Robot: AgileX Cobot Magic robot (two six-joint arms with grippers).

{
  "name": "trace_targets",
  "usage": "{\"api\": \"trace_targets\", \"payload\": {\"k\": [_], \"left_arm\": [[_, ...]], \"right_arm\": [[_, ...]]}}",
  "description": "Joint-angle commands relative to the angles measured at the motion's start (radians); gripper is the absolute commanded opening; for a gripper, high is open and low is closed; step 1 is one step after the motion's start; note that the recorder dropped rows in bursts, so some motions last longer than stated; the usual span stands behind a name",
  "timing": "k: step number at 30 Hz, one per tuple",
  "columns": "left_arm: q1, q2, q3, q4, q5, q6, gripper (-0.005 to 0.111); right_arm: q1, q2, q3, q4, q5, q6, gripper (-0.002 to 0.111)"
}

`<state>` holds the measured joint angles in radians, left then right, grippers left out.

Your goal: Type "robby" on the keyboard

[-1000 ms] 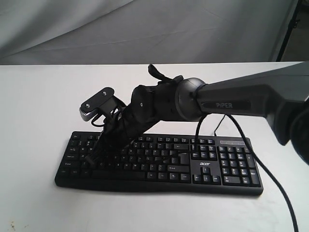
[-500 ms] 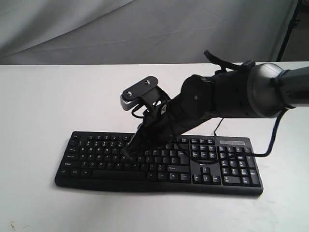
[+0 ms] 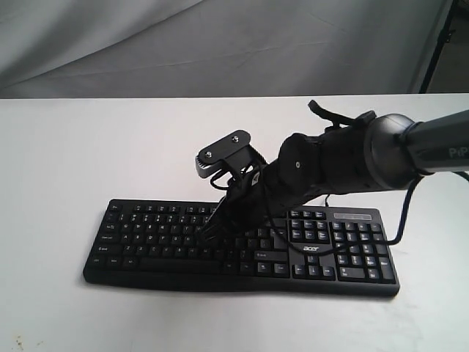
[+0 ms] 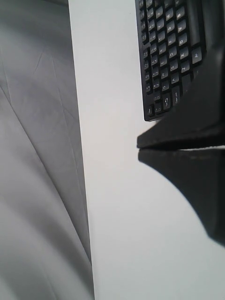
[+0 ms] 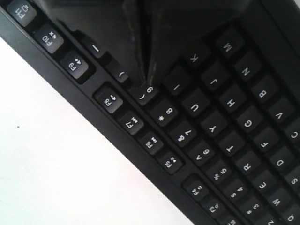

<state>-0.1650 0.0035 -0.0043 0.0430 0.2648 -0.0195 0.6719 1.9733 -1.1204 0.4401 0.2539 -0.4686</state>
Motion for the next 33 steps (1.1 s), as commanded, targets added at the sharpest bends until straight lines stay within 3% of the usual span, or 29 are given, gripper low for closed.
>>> {"api": "trace_targets", "payload": {"k": [1,33], "left_arm": [[-0.006,-0.003,0.004,0.005,-0.007,-0.003,0.000],[-0.006,-0.003,0.004,0.005,-0.007,-0.003,0.000]], "right_arm": [[-0.009,0.003,0.006,0.006,-0.017,0.002,0.000],[0.006,0.045,0.006,0.006,-0.022,0.002,0.000]]}}
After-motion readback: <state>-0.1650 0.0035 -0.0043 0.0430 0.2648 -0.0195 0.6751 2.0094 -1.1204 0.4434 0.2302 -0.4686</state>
